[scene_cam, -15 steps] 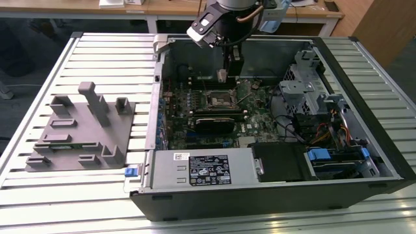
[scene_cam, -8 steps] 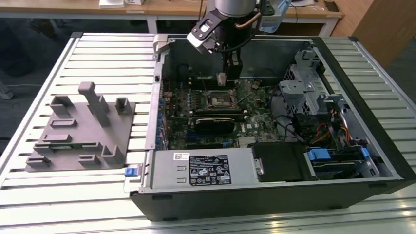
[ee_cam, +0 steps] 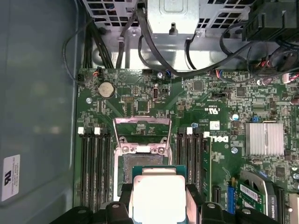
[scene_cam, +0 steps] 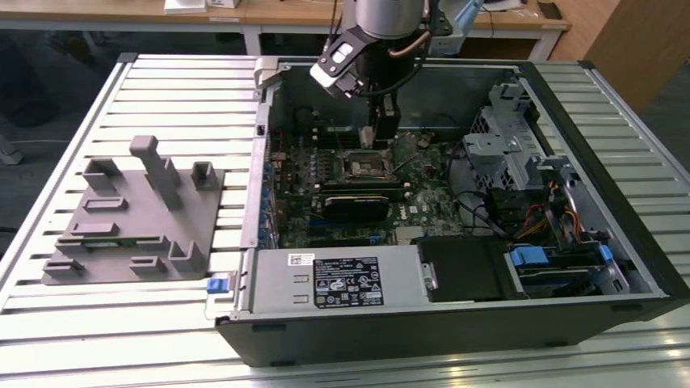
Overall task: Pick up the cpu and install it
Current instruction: 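Place the cpu into insertion slot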
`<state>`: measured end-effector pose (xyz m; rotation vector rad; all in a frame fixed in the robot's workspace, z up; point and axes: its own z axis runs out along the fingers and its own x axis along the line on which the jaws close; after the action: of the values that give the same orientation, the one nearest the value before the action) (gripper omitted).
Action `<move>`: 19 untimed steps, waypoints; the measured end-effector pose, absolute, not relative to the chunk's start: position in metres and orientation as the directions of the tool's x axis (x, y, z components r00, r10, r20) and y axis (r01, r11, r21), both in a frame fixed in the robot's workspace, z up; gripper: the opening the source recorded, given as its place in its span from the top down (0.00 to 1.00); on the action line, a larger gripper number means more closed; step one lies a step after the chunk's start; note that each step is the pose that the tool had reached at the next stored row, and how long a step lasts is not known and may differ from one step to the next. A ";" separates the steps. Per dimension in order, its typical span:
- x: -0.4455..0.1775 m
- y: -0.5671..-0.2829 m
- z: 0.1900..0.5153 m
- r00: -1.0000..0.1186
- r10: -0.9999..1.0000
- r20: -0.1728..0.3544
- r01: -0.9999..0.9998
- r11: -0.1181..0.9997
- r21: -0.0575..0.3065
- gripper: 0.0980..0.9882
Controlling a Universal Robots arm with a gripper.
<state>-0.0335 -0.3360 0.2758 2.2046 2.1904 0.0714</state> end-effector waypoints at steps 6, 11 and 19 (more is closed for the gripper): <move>-0.034 -0.336 0.274 0.006 1.000 0.010 0.998 -0.007 0.056 0.51; -0.035 -0.335 0.269 -0.006 1.000 0.009 0.998 0.005 0.056 0.51; -0.036 -0.331 0.255 -0.007 1.000 0.008 0.998 0.006 0.056 0.51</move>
<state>-0.0359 -0.3307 0.2546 2.1902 2.2042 0.0705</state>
